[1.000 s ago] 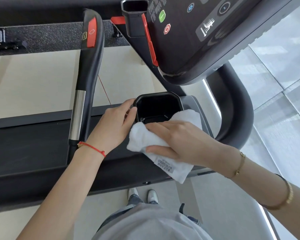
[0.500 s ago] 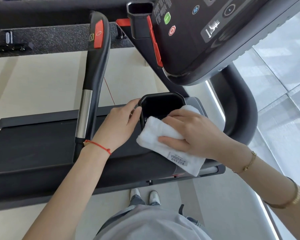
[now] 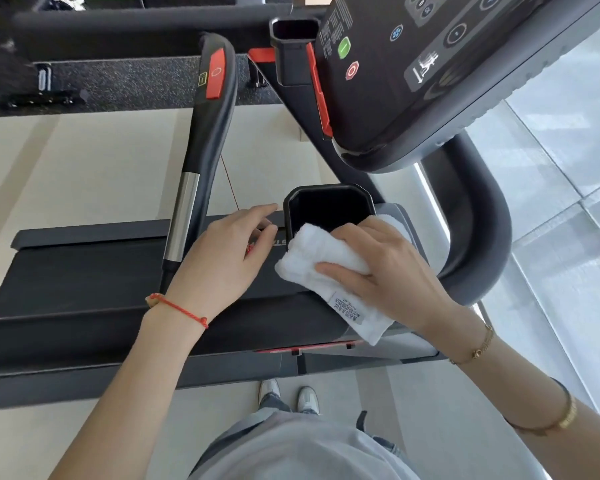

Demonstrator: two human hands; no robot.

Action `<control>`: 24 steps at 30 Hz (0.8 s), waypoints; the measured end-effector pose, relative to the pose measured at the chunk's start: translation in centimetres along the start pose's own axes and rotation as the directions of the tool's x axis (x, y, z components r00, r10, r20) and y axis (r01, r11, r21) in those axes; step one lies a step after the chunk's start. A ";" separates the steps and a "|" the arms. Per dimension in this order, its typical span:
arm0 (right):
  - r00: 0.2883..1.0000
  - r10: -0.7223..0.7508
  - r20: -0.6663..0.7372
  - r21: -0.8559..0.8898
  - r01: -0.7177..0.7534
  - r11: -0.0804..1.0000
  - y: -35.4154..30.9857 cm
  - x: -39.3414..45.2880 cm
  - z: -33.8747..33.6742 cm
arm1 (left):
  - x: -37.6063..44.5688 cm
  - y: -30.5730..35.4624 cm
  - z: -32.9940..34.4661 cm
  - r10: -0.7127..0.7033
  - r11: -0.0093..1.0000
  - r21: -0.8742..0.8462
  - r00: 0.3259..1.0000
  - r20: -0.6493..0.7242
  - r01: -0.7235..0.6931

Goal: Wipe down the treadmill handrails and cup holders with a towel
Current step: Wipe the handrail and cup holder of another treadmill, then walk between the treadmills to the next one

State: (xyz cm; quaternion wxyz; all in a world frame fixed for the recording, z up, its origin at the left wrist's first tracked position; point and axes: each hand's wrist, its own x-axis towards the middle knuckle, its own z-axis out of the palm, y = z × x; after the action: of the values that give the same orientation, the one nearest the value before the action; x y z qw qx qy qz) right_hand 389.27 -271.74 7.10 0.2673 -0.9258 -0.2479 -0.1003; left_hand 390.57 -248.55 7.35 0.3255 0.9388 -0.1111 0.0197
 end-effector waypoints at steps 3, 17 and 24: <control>0.996 0.052 -0.078 0.041 -0.049 0.998 -0.8 -0.1 -0.1 | -2.0 0.4 -0.5 -0.006 1.000 0.007 0.999 -0.046 0.006; 0.986 -0.132 -0.098 0.170 0.147 0.974 -7.2 0.2 0.9 | -14.6 0.9 -4.2 -0.122 0.983 0.082 0.924 -0.363 0.162; 0.978 -0.206 -0.028 0.268 0.206 0.941 -12.5 -0.2 3.5 | -22.2 -0.7 -6.1 -0.249 0.945 0.066 0.833 -0.494 0.321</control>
State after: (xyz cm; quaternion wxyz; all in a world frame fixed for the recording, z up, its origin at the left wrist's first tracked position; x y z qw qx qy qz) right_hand 382.82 -260.75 9.69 0.3786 -0.8498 -0.3547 -0.0929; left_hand 369.32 -239.95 9.31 0.2725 0.9317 0.1161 0.2103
